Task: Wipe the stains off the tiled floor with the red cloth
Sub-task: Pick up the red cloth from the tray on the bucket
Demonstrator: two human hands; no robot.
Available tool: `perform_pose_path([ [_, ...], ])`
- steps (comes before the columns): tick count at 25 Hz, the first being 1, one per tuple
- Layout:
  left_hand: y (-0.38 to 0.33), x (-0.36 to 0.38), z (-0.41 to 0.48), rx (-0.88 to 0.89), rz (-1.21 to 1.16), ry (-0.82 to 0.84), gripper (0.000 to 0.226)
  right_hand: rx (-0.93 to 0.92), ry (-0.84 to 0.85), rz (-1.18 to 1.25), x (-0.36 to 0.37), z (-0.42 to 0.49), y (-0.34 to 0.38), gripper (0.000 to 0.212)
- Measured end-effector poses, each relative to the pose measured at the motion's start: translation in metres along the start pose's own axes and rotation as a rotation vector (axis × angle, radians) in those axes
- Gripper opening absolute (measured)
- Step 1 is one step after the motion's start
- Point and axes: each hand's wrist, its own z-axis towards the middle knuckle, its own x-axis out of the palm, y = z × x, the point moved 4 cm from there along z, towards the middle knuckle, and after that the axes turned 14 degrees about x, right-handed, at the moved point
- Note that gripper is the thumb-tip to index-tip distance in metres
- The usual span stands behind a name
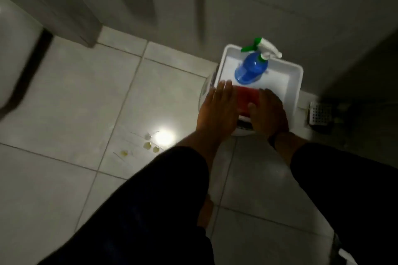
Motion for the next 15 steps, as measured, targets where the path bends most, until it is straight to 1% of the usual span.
perform_pose_path([
  [2, 0.008, 0.018, 0.031, -0.068, -0.054, 0.05, 0.074, 0.148, 0.064, 0.084, 0.016, 0.029, -0.012, 0.063],
  [5, 0.016, 0.04, 0.068, -0.178, -0.128, 0.125, 0.073, 0.384, 0.176, 0.169, 0.037, 0.063, -0.02, 0.082],
  [7, 0.013, 0.053, 0.079, -0.265, -0.236, 0.154, 0.069, 0.45, 0.205, 0.232, 0.046, 0.074, -0.018, 0.091],
  [8, 0.013, 0.056, 0.083, -0.304, -0.285, 0.135, 0.064, 0.458, 0.218, 0.284, 0.049, 0.08, -0.017, 0.09],
  [11, 0.02, 0.065, 0.095, -0.443, -0.43, 0.068, 0.05, 0.472, 0.259, 0.463, 0.057, 0.1, -0.014, 0.073],
  [13, 0.02, 0.065, 0.098, -0.463, -0.542, 0.053, 0.047, 0.492, 0.262, 0.481, 0.055, 0.1, -0.014, 0.062],
  [15, 0.021, 0.06, 0.099, -0.471, -0.654, 0.001, 0.045, 0.486, 0.246, 0.538, 0.044, 0.096, -0.013, 0.054],
])
